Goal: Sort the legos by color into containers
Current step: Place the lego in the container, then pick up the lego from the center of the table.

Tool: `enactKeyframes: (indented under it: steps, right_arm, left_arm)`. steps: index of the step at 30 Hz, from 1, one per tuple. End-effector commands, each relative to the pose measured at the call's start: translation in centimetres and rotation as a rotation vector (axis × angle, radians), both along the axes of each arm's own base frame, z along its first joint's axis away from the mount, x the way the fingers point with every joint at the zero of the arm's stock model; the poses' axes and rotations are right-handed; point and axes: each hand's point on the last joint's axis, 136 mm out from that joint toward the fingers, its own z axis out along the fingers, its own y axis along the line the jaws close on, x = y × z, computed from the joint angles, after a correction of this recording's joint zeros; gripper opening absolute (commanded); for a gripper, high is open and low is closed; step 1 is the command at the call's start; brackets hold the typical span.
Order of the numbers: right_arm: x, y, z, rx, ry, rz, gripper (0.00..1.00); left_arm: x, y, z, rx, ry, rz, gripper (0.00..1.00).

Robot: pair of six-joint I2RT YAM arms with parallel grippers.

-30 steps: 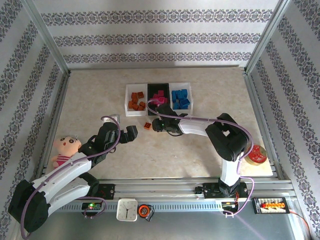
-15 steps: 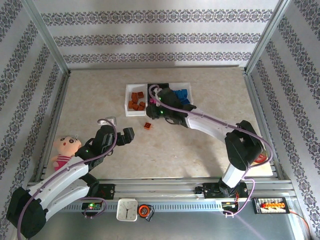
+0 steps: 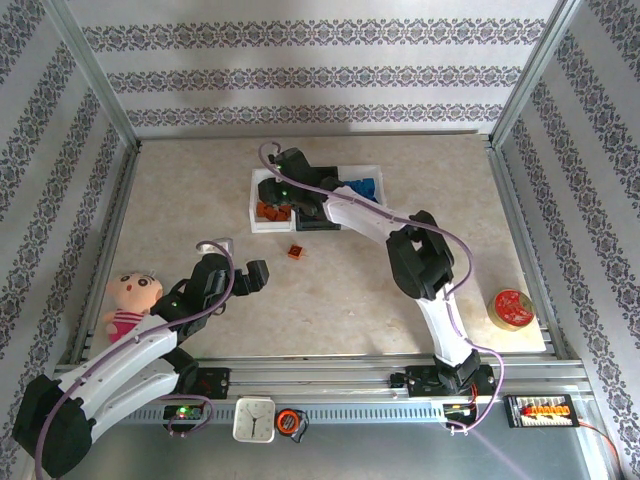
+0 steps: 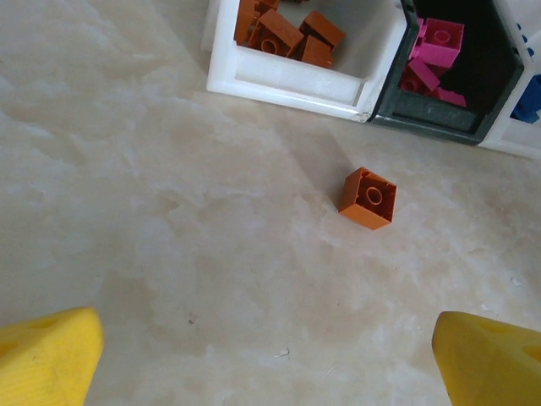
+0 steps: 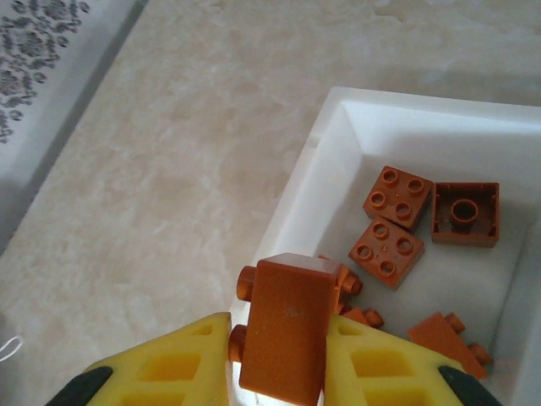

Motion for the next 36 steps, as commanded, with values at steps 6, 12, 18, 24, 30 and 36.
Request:
enactKeyframes:
  steps: [6,12,18,24,30,36]
  right_arm:
    - [1.8,-0.2,-2.0,-0.033,0.050,-0.089,0.40]
    - [1.6,-0.1,1.6,-0.003,-0.004,-0.063,0.67]
    - [-0.6,-1.7,5.6,0.028,-0.062,-0.040,0.75]
    - [-4.4,-5.0,6.2,0.014,-0.070,-0.029,0.77]
    - [-8.1,-10.2,2.7,-0.033,-0.014,-0.074,0.78]
    - [-11.0,-15.5,-0.4,-0.066,0.040,-0.145,0.78]
  left_arm:
    - [-0.7,-0.2,-0.7,-0.004,0.019,-0.027,1.00]
    - [-0.4,-0.5,0.2,-0.001,0.003,-0.043,1.00]
    - [0.7,-1.3,2.1,-0.003,-0.046,-0.071,1.00]
    - [2.8,-4.0,3.4,0.022,-0.018,-0.170,0.96]
    - [5.2,-7.1,1.0,0.072,0.094,-0.264,0.75]
    - [7.2,-9.5,-2.1,0.186,0.183,-0.326,0.67]
